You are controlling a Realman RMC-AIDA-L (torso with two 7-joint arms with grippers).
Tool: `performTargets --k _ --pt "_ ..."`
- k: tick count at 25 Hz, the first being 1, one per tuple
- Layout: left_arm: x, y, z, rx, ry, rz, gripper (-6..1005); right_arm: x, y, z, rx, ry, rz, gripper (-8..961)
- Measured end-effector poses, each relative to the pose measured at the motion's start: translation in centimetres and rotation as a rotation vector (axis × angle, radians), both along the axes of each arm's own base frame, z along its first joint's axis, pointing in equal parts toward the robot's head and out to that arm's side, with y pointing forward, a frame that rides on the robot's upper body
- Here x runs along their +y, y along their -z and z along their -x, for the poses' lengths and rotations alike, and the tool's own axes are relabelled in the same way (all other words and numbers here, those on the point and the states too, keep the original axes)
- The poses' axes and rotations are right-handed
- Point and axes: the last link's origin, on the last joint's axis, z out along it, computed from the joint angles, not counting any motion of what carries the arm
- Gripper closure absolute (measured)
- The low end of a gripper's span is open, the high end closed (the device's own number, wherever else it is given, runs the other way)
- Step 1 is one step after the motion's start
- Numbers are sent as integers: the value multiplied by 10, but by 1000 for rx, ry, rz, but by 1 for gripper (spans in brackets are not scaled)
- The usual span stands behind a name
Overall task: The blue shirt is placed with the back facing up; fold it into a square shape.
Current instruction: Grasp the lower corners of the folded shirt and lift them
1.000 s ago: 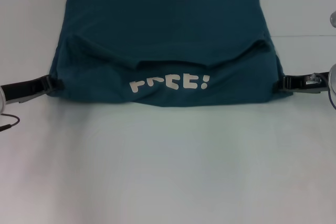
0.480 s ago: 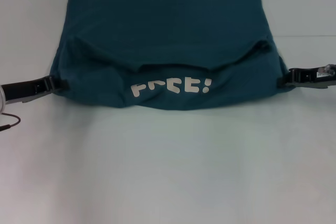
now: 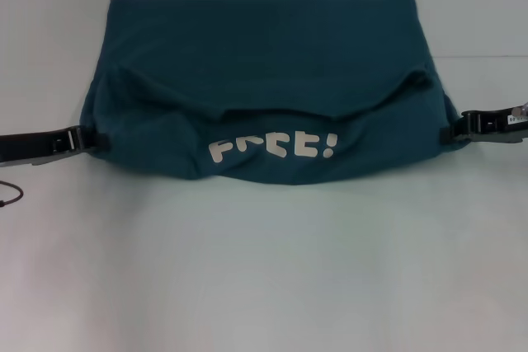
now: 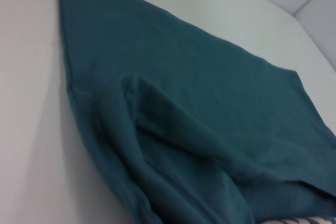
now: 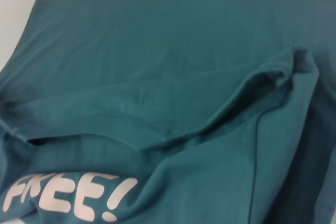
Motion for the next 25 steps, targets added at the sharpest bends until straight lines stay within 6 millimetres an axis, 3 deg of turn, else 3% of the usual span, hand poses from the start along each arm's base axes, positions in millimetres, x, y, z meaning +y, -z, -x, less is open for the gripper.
performTargets --k 8,15,25 --pt "-25 -8 0 33 42 164 995 -23 -2 2 33 -14 140 917" --pt "-61 -13 6 16 51 290 994 -60 -1 -14 52 32 291 917" --pt "-98 -33 15 -60 18 359 995 -87 -4 -29 42 28 401 917"
